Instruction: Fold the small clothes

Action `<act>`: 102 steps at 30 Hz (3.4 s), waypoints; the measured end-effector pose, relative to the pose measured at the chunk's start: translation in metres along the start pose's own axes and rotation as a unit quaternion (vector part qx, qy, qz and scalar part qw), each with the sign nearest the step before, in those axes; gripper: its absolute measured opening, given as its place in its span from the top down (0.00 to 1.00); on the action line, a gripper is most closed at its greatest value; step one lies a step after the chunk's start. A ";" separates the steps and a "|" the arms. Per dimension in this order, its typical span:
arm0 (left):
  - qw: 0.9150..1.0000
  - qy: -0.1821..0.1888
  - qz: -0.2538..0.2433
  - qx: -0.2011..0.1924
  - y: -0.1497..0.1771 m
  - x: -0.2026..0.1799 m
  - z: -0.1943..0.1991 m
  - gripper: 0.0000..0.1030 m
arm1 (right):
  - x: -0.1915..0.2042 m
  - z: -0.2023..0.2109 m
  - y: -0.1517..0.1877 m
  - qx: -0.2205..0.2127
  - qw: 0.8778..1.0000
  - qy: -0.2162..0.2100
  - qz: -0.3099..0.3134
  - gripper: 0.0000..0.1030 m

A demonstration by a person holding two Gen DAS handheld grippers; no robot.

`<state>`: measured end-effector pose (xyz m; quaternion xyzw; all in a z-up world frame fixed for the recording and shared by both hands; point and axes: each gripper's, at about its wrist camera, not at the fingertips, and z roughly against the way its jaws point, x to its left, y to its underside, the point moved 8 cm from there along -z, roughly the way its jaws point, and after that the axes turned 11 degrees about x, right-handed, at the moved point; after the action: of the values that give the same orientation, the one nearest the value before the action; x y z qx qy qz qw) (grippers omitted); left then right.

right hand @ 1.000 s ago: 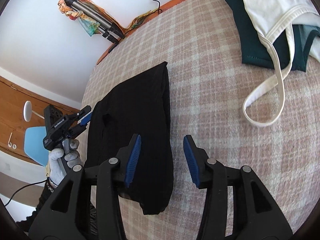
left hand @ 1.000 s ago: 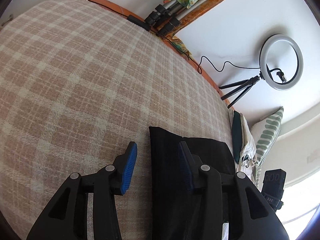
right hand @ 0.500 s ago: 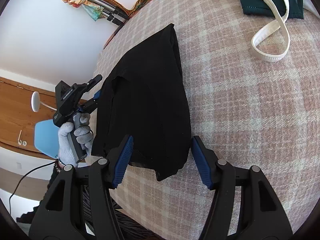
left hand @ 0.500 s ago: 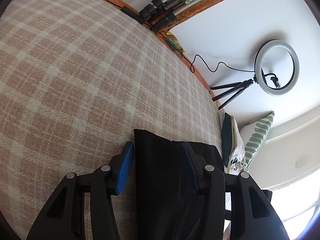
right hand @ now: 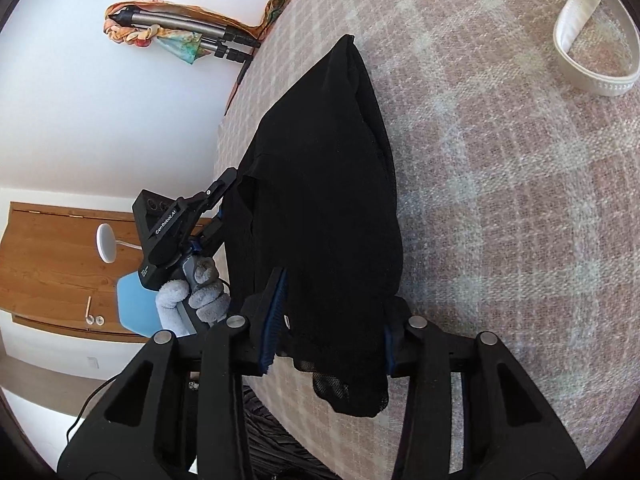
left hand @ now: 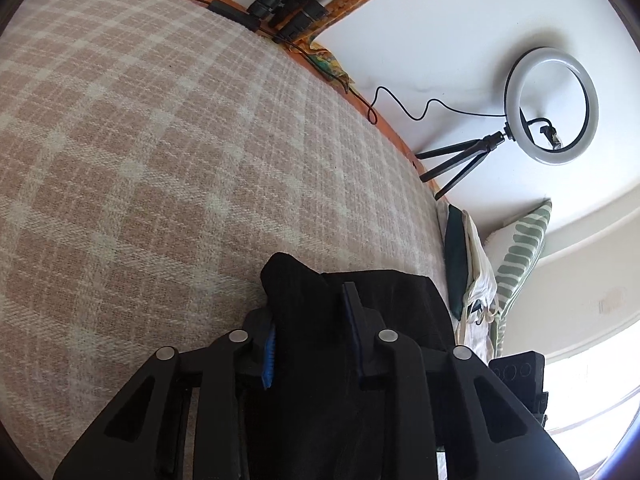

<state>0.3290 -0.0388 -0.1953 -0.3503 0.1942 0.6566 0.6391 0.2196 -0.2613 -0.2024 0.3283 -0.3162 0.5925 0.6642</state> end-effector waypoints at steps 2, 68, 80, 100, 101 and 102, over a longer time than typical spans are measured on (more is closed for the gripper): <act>1.000 -0.022 -0.014 -0.005 0.003 -0.002 -0.002 0.90 | 0.000 -0.005 0.000 0.002 1.000 0.017 0.001 0.78; 0.960 0.048 -0.263 -0.089 -0.079 -0.364 -0.144 0.94 | -0.028 0.344 -0.109 -0.255 0.848 0.451 0.110 0.91; 0.959 -0.056 -0.268 -0.073 -0.113 -0.334 -0.205 0.90 | -0.103 0.339 -0.175 -0.233 0.908 0.348 0.036 0.81; 0.953 -0.067 -0.285 -0.075 -0.082 -0.332 -0.146 0.40 | -0.078 0.375 -0.117 -0.296 0.890 0.347 0.012 0.40; 0.952 -0.069 -0.288 -0.076 -0.079 -0.333 -0.142 0.40 | -0.075 0.376 -0.113 -0.298 0.889 0.348 0.013 0.40; 0.951 -0.070 -0.290 -0.077 -0.075 -0.334 -0.138 0.40 | -0.071 0.376 -0.108 -0.300 0.888 0.349 0.014 0.40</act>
<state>0.4108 -0.3624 -0.0376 -0.3928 -0.0120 0.4790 0.7850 0.3088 -0.6165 -0.0467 -0.1189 -0.2308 0.5551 0.7902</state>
